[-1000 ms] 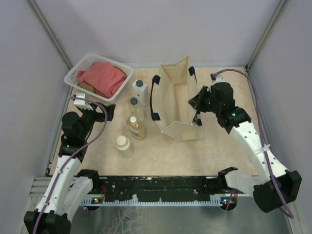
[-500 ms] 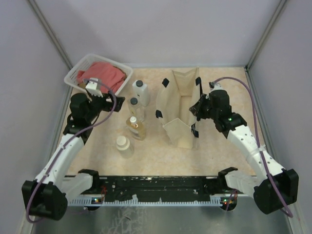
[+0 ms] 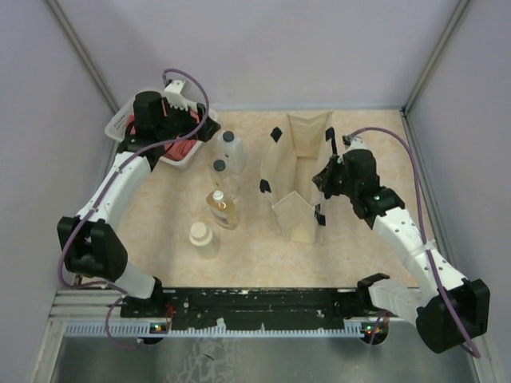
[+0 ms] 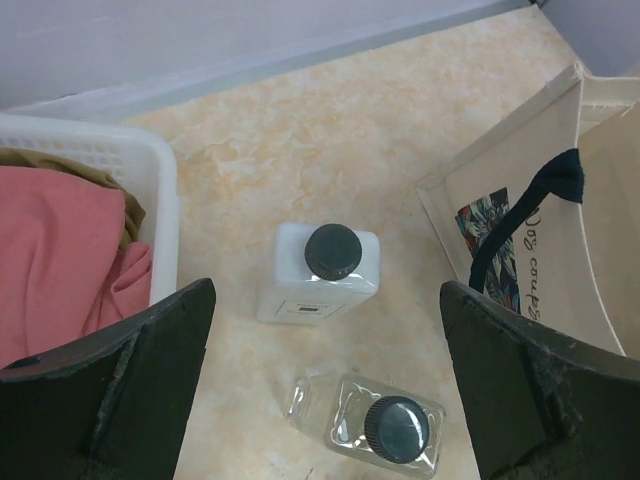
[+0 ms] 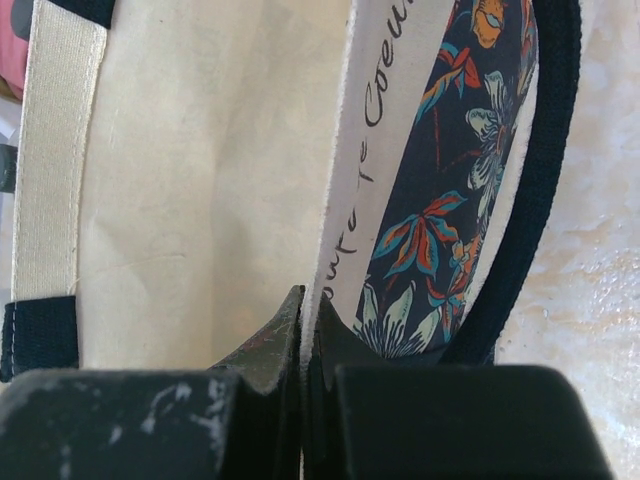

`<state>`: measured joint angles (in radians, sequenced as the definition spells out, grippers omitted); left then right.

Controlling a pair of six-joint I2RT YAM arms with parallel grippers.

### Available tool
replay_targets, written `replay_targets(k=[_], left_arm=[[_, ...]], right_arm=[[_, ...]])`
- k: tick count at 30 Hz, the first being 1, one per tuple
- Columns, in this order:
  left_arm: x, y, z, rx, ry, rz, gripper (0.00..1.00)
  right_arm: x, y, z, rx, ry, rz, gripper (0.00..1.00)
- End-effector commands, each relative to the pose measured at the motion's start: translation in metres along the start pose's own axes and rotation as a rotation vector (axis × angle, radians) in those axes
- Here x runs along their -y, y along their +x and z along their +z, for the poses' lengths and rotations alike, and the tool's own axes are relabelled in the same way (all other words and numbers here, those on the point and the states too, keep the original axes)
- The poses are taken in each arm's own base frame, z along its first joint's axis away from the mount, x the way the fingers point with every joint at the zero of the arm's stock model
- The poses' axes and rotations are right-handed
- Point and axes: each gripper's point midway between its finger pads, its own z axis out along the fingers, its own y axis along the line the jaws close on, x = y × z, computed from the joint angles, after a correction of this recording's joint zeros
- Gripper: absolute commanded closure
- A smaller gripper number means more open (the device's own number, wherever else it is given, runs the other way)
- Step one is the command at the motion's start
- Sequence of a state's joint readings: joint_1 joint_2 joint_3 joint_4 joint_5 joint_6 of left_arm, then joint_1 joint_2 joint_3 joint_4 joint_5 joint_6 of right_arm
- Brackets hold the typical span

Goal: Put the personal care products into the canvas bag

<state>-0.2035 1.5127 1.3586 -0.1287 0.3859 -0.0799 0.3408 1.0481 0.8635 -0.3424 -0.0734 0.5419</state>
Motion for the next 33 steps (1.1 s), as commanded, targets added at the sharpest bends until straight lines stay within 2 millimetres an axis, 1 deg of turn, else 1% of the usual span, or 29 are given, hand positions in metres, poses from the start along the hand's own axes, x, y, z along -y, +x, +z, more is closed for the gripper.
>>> replay_targets(k=[1,3,8,9,12,14,19,21,22,24,27,30,33], left_arm=[[0.015,-0.007,-0.001,-0.044,0.083,0.063,0.01],[0.015,-0.004,0.003,-0.055,0.105,0.083,0.01],[0.031,0.001,0.019,-0.058,0.278,0.094,0.01],[0.03,0.001,0.021,-0.058,0.3,0.089,0.01],[0.01,-0.001,0.03,-0.083,0.26,0.064,0.01],[0.0,-0.003,0.035,-0.116,0.248,0.058,0.01],[-0.022,0.006,0.05,-0.229,0.155,0.005,0.01],[-0.03,0.009,0.053,-0.244,0.119,0.053,0.01],[-0.03,0.01,0.053,-0.244,0.12,0.097,0.01],[-0.021,0.015,0.053,-0.229,0.212,0.211,0.01],[-0.005,0.029,0.049,-0.178,0.351,0.336,0.01],[0.007,0.038,0.048,-0.151,0.452,0.393,0.01],[0.009,0.047,0.049,-0.161,0.508,0.445,0.01]], right_arm=[[-0.001,-0.015,-0.003,0.068,-0.002,-0.047,1.0],[0.001,-0.015,-0.003,0.07,0.003,-0.052,1.0],[-0.003,-0.013,0.0,0.064,-0.02,-0.054,1.0],[-0.003,-0.013,0.001,0.061,-0.023,-0.054,1.0],[-0.003,-0.013,0.0,0.061,-0.024,-0.059,1.0],[-0.001,-0.014,-0.002,0.065,-0.011,-0.069,1.0],[0.002,-0.017,-0.005,0.077,0.007,-0.083,1.0],[0.002,-0.017,-0.005,0.078,0.007,-0.085,1.0],[0.002,-0.017,-0.005,0.078,0.006,-0.085,1.0],[0.002,-0.017,-0.005,0.079,0.007,-0.087,1.0],[0.001,-0.018,-0.005,0.082,0.004,-0.089,1.0],[0.0,-0.02,-0.006,0.083,0.0,-0.096,1.0],[0.002,-0.021,-0.008,0.086,0.013,-0.108,1.0]])
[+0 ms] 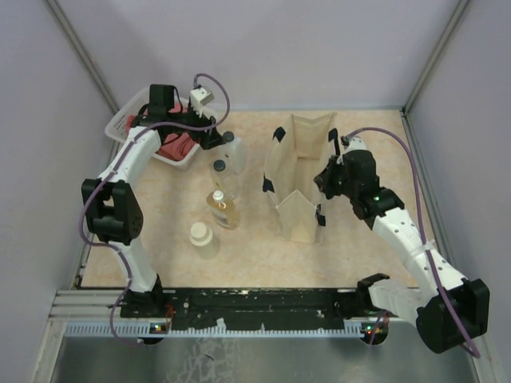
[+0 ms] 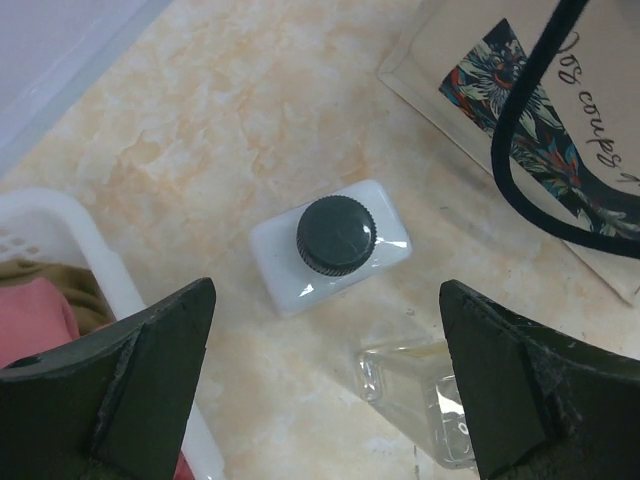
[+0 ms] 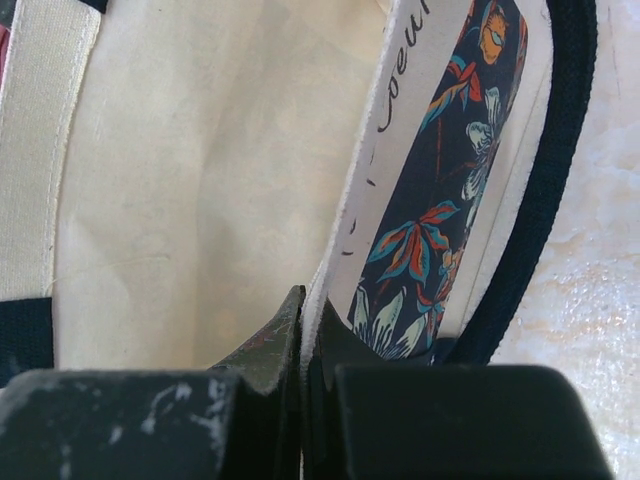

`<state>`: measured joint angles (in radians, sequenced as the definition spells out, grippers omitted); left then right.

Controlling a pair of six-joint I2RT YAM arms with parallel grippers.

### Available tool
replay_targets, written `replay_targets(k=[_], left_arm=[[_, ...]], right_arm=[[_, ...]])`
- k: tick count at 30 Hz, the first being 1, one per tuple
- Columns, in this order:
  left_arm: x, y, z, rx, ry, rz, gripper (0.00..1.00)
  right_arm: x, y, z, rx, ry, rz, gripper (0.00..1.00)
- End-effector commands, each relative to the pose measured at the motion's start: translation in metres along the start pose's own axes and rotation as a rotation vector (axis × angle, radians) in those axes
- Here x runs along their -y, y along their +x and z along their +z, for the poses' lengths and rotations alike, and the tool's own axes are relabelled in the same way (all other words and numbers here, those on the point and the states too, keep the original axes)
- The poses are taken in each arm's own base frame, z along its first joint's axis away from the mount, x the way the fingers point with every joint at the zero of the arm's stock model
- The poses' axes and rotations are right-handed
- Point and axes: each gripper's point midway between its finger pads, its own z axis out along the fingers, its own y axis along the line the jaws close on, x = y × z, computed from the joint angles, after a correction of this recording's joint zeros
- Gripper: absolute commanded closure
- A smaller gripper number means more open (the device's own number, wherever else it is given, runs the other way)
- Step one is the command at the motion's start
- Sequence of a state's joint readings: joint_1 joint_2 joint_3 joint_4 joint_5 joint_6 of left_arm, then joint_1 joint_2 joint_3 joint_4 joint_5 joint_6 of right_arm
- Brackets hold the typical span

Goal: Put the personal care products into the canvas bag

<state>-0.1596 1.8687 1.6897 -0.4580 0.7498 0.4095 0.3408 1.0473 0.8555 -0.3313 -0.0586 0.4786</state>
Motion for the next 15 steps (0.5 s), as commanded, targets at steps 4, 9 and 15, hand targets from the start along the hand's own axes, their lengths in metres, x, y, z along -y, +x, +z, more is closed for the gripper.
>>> replay_targets(k=[4,9,15], left_arm=[[0.017,-0.004,0.004,0.051,0.151,0.277,0.01],[0.018,0.021,0.009,0.022,0.173,0.336,0.01],[0.02,0.039,0.019,0.029,0.197,0.373,0.01]], right_arm=[[0.0,-0.023,-0.011,0.087,0.014,-0.055,1.0],[0.002,-0.024,-0.01,0.088,0.024,-0.066,1.0],[0.003,-0.024,-0.007,0.084,0.027,-0.073,1.0]])
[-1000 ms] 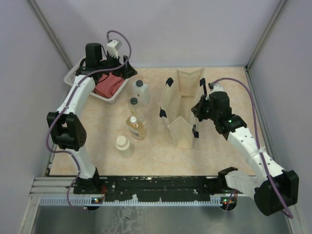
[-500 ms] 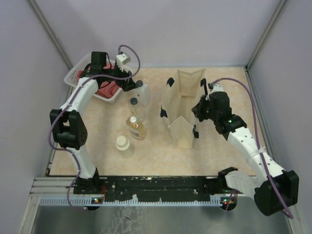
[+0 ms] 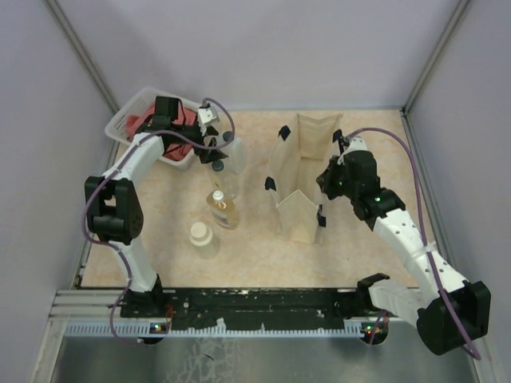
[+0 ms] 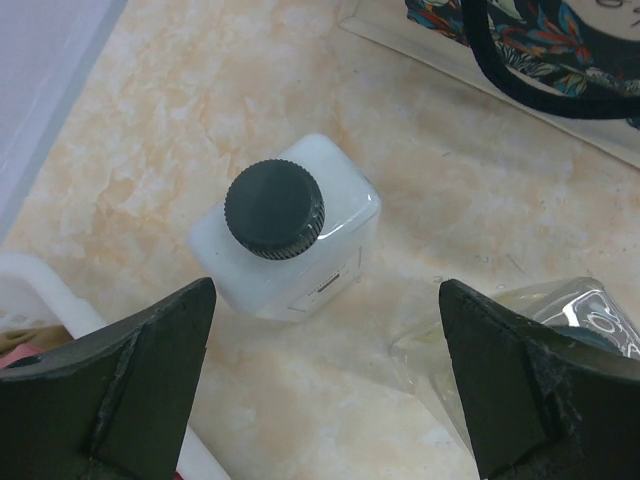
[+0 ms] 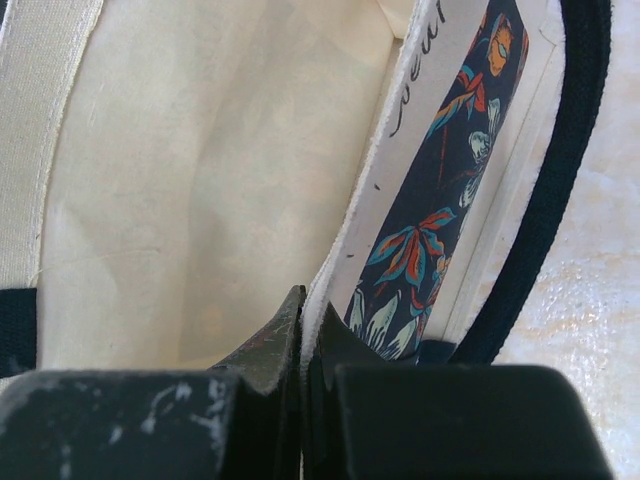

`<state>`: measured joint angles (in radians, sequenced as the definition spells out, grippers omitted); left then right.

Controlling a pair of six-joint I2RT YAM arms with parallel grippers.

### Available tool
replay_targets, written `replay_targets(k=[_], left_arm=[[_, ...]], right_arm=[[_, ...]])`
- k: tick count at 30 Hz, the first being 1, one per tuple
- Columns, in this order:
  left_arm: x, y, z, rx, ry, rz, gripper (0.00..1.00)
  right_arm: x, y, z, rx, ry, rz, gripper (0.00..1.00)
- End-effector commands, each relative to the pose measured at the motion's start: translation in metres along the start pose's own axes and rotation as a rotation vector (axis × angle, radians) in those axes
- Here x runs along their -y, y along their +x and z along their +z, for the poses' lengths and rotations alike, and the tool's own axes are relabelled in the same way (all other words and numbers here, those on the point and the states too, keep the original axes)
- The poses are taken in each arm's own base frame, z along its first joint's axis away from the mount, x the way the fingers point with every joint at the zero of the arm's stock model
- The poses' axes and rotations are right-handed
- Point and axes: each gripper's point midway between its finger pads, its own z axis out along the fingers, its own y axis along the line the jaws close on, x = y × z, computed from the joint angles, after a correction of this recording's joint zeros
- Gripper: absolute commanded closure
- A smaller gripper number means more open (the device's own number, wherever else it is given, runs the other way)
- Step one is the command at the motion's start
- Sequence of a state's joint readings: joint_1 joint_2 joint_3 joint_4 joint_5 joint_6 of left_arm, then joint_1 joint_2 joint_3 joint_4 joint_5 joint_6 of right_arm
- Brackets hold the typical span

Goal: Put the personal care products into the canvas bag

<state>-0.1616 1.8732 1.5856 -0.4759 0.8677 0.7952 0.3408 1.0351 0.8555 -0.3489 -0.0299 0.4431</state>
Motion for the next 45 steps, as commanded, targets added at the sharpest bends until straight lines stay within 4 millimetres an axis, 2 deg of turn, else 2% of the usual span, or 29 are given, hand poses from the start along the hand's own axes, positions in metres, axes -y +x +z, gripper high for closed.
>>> replay_targets(k=[1,7,19,30,36,38,41,42,45], left_arm=[[0.005,0.001,0.009,0.049,0.044,0.089,0.01],[0.005,-0.004,0.02,0.098,0.055,0.124,0.01],[0.015,0.012,0.058,0.073,0.119,0.136,0.01],[0.022,0.027,0.07,0.03,0.126,0.111,0.01],[0.02,0.017,0.069,0.046,0.109,0.085,0.03],[0.019,0.014,0.069,0.051,0.102,0.074,0.08],[0.019,0.012,0.071,0.055,0.103,0.056,0.31],[0.018,0.012,0.071,0.053,0.101,0.048,0.41],[0.016,0.012,0.073,0.044,0.093,0.02,0.82]], right_arm=[[-0.003,-0.023,-0.004,0.076,0.0,-0.037,1.0],[-0.003,-0.021,-0.003,0.07,-0.003,-0.038,1.0],[0.0,-0.021,-0.001,0.062,0.016,-0.045,1.0],[0.001,-0.019,0.002,0.056,0.015,-0.044,1.0],[0.001,-0.017,0.003,0.053,0.015,-0.042,1.0],[0.002,-0.016,0.003,0.053,0.017,-0.042,1.0],[0.001,-0.016,0.003,0.053,0.014,-0.042,1.0],[0.001,-0.017,0.003,0.054,0.014,-0.043,1.0],[0.001,-0.017,0.002,0.055,0.013,-0.044,1.0]])
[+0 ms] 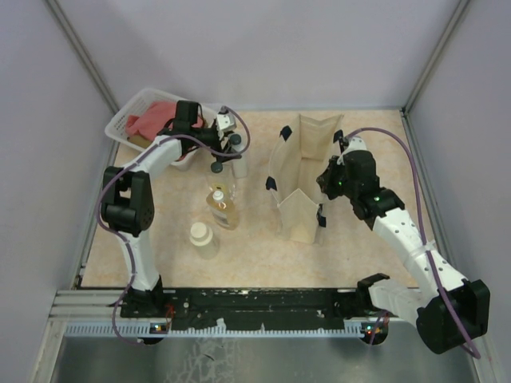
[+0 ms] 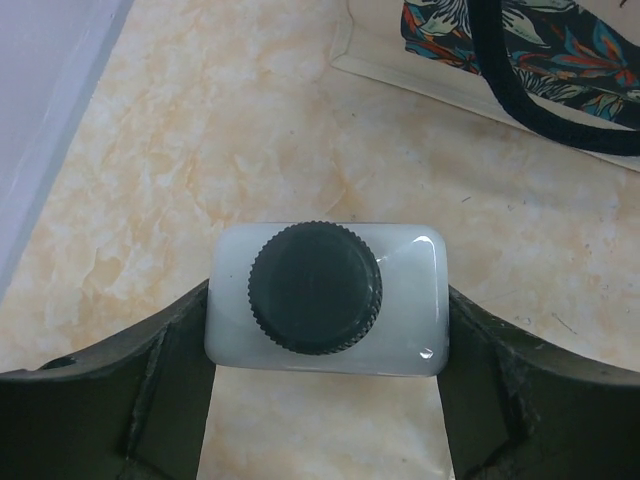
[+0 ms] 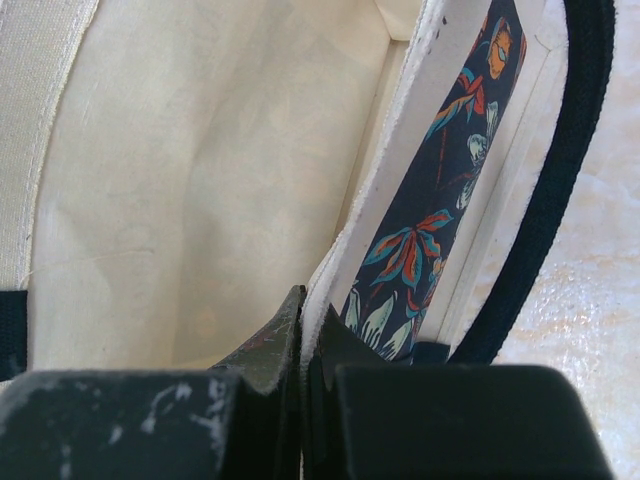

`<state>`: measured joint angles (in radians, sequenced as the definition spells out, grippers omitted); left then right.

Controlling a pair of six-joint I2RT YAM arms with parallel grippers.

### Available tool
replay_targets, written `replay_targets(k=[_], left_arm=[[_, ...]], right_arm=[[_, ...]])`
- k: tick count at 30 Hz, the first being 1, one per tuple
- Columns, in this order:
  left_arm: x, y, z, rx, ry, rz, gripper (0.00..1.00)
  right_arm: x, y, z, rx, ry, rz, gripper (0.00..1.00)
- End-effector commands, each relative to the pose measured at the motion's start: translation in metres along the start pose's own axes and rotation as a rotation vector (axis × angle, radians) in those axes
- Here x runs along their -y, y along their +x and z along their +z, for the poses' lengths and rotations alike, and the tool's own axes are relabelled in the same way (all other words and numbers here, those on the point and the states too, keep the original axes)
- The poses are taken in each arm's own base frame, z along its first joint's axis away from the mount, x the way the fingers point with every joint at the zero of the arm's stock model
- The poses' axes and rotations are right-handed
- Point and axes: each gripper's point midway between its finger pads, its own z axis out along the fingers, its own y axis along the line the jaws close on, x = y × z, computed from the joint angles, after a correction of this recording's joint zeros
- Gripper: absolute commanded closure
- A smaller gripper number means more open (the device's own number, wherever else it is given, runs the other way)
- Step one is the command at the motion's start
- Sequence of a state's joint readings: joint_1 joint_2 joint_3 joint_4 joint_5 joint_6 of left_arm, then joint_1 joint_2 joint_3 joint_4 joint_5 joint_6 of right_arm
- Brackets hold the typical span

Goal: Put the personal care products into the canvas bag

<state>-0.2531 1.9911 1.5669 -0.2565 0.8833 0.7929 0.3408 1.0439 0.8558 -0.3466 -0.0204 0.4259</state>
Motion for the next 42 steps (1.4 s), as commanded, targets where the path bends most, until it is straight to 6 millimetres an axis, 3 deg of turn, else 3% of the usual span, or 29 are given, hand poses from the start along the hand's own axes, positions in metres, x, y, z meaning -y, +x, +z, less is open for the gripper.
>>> replay_targets(k=[1,2,7,13,17,21,25,28,34,42], left_arm=[[0.01,0.007,0.01,-0.018,0.032,-0.089,0.94],[0.009,0.007,0.01,-0.02,0.029,-0.097,1.0],[0.004,-0.004,0.007,-0.022,0.001,-0.136,1.0],[-0.019,-0.043,-0.006,0.005,-0.103,-0.177,1.0],[-0.035,-0.084,-0.023,0.059,-0.195,-0.179,1.0],[-0.052,-0.146,-0.056,0.187,-0.336,-0.156,1.0],[-0.051,-0.206,-0.085,0.286,-0.368,-0.145,1.0],[-0.036,-0.249,-0.098,0.329,-0.352,-0.113,1.0],[0.024,-0.325,-0.111,0.462,-0.223,-0.043,1.0],[0.117,-0.386,-0.101,0.597,0.047,0.062,1.0]], right_arm=[[-0.002,-0.018,-0.001,0.058,0.002,-0.028,1.0],[-0.002,-0.018,-0.001,0.058,0.002,-0.028,1.0],[-0.002,-0.019,-0.002,0.06,0.001,-0.029,1.0],[0.0,-0.017,-0.003,0.058,0.008,-0.034,0.99],[0.001,-0.017,-0.004,0.06,0.011,-0.037,0.99],[0.002,-0.016,-0.004,0.058,0.017,-0.041,0.99],[0.003,-0.015,-0.004,0.055,0.02,-0.042,0.99],[0.003,-0.013,-0.003,0.05,0.019,-0.042,0.99],[0.003,-0.006,0.001,0.031,0.01,-0.042,0.99],[0.004,-0.001,0.003,0.021,0.004,-0.042,0.99]])
